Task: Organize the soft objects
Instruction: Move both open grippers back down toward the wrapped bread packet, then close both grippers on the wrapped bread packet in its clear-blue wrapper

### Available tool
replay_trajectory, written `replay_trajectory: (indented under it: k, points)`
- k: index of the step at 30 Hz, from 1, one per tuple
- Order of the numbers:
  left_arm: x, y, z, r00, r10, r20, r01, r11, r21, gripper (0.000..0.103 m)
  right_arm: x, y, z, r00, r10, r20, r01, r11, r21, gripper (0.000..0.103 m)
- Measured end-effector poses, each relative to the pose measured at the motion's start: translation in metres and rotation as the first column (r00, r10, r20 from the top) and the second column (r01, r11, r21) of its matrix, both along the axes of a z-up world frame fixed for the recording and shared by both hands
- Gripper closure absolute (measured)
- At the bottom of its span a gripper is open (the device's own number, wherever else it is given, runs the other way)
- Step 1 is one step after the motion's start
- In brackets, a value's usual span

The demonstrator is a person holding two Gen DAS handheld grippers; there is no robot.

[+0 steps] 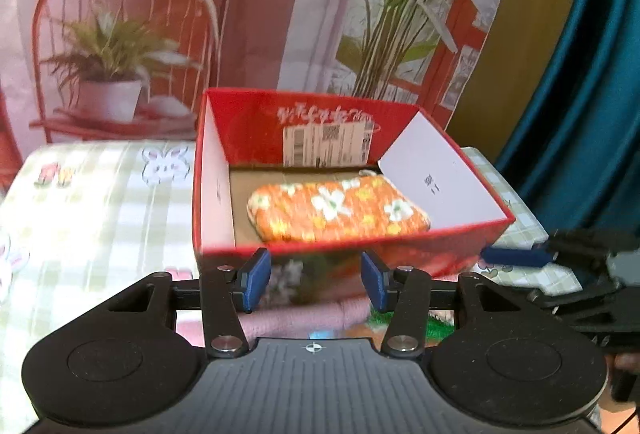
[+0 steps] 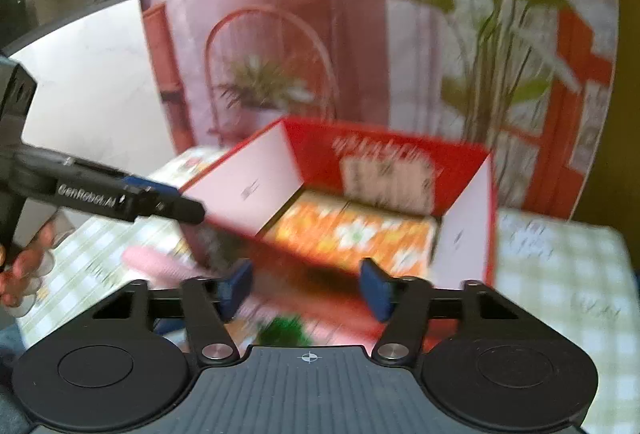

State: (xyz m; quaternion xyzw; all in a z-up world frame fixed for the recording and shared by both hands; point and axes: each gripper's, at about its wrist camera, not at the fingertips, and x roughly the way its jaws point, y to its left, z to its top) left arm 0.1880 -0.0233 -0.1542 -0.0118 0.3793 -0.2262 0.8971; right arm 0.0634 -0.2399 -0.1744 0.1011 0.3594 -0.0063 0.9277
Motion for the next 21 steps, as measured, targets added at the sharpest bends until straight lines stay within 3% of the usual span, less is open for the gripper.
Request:
replay_trajectory:
  k: [2,5,12,21]
  points:
    - [-0.007,0.002,-0.005,1.000,0.025,-0.012,-0.025,1.000,-0.002,0.052,-0.004,0.008,-0.008,1.000,0.019,-0.024,-0.018,0.999,0.035,0.069]
    - [-0.015,0.005,-0.014,0.998,0.036,-0.049,-0.038,0.999,-0.030,0.053,-0.009,0.019,-0.019,0.998,0.056,-0.040,-0.052,0.994,0.097,0.073]
    - [-0.025,0.004,-0.034,0.991,0.027,-0.129,-0.032,0.999,-0.035,0.053,-0.014,0.027,-0.039,0.995,0.048,-0.084,-0.031,0.981,0.192,0.074]
    - [-0.032,-0.001,-0.040,0.989,0.004,-0.150,-0.010,0.999,-0.039,0.055,-0.032,-0.001,-0.048,0.991,-0.071,-0.110,0.092,0.974,0.206,0.071]
